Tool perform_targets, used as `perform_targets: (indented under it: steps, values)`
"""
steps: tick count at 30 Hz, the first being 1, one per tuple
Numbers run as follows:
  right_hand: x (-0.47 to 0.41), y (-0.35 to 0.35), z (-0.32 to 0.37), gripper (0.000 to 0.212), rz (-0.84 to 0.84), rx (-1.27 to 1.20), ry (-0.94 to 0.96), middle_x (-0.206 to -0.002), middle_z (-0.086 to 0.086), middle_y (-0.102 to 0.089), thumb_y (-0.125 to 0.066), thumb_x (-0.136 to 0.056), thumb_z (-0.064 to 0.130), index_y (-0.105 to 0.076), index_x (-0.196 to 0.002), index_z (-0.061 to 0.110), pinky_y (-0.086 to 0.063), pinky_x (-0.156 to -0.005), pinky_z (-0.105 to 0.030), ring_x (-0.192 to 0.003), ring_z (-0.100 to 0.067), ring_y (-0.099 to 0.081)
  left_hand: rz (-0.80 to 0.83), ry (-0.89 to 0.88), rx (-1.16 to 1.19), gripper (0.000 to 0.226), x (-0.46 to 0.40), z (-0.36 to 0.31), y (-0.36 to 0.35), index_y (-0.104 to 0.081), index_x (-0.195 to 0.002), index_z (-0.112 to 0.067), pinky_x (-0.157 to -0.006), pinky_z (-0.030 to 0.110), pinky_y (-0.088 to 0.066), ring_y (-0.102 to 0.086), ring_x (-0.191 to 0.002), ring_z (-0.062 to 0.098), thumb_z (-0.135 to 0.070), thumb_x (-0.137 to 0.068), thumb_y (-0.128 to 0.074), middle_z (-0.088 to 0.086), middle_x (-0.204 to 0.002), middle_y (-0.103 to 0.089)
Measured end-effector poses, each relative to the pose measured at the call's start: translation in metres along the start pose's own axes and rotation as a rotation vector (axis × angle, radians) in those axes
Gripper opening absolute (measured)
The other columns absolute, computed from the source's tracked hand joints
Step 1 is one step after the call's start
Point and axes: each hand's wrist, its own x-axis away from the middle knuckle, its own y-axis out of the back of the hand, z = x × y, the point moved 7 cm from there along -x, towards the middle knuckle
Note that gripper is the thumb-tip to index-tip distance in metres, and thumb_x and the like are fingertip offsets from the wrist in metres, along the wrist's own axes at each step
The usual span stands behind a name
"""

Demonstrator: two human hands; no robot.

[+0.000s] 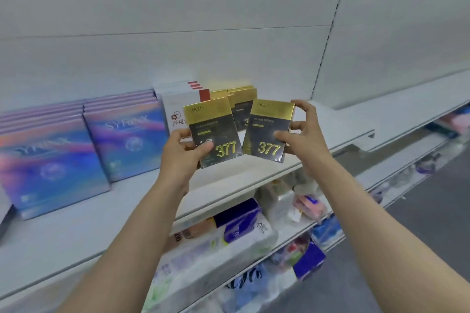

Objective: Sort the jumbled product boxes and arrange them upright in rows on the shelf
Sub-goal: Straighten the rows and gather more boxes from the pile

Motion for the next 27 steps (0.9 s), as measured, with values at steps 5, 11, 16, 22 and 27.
perform_targets:
  steps: [5,11,16,22,27]
  values:
    - [-0.097,-0.002,-0.027,0.058,0.076,-0.005,0.056,-0.097,-0.011,-0.068,-0.078,-0.078,0.01,-0.046,-0.113,0.042,-0.061,-0.078,-0.044,-0.085,-0.021,-0.072,-0.112,-0.009,-0.018,0.034,-0.032,0.009,-0.032,-0.055,-0.104,-0.032,-0.071,0.034,-0.057,-0.072,-0.084,0.015,-0.014,-0.083,-0.075,-0.001,-0.095,-0.073]
    - [-0.185,-0.031,-0.042,0.051,0.317,0.095,0.155,-0.1,-0.007,-0.07,-0.074,-0.084,0.008,-0.046,-0.112,0.04,-0.058,-0.083,-0.037,-0.088,-0.019,-0.071,-0.302,0.032,-0.053,0.032,-0.047,0.023,-0.056,-0.053,-0.1,-0.038,-0.076,0.031,-0.048,-0.068,-0.086,0.009,-0.021,-0.083,-0.075,-0.012,-0.088,-0.072]
    - [-0.218,-0.057,-0.049,0.051,0.456,0.149,0.219,-0.101,0.008,-0.067,-0.072,-0.088,0.009,-0.045,-0.118,0.04,-0.053,-0.08,-0.023,-0.094,-0.009,-0.066,-0.404,0.058,-0.065,0.033,-0.05,0.024,-0.068,-0.052,-0.097,-0.04,-0.062,0.021,-0.041,-0.065,-0.077,0.001,-0.022,-0.083,-0.075,-0.027,-0.075,-0.068]
    - [-0.23,-0.061,-0.05,0.052,0.372,0.238,0.389,-0.112,0.008,-0.054,-0.078,-0.082,0.01,-0.05,-0.114,0.04,-0.044,-0.072,-0.007,-0.094,-0.003,-0.059,-0.432,0.077,-0.087,0.034,-0.058,0.024,-0.081,-0.051,-0.101,-0.039,-0.066,0.023,-0.043,-0.065,-0.088,0.007,-0.021,-0.083,-0.074,-0.015,-0.096,-0.068]
    - [-0.232,-0.064,-0.048,0.05,0.319,0.384,0.421,-0.126,0.002,-0.042,-0.079,-0.082,0.019,-0.053,-0.123,0.03,-0.051,-0.089,-0.027,-0.113,-0.016,-0.05,-0.392,0.073,-0.122,0.034,-0.061,0.018,-0.089,-0.051,-0.102,-0.038,-0.068,0.024,-0.042,-0.067,-0.087,0.008,-0.021,-0.084,-0.074,-0.012,-0.096,-0.071]
